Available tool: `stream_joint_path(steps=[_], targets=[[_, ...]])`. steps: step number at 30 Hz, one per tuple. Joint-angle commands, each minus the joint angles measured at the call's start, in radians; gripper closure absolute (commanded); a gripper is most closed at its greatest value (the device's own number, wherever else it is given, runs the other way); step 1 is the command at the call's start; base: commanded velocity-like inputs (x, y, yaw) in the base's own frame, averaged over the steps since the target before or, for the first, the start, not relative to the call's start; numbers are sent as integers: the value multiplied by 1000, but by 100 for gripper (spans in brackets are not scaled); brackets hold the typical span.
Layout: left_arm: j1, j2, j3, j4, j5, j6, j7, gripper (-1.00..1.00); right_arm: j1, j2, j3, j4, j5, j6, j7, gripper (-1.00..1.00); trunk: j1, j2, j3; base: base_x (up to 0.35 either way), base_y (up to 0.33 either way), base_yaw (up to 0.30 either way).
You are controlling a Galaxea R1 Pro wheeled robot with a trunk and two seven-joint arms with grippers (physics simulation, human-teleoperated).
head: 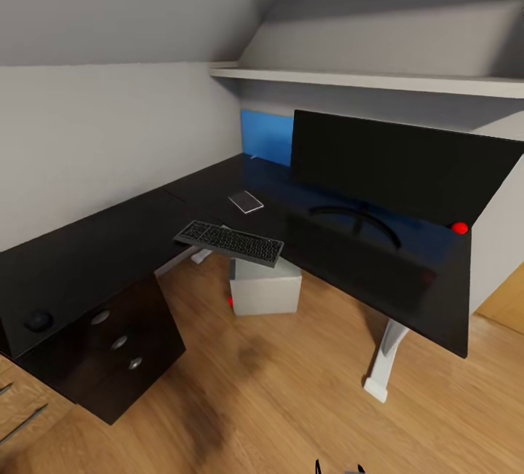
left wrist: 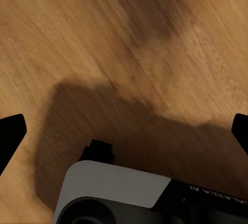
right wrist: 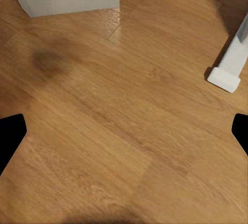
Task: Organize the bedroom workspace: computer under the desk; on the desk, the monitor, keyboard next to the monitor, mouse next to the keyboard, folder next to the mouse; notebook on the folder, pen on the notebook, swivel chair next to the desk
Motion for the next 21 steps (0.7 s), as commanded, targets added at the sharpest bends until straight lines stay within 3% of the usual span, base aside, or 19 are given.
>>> stream_joint_path(steps=[1,21], targets=[[0,1,-9,0,8,-4,6,-100,-1,-1,8,1,-5,-2,-7,-100,4,-8,-2,0,0,0],[0,-5,-11,1,5,-6,4,-100,-1,-3,5,-4,-10,-2,-7,-100,81,-148,-61,0,0,0]])
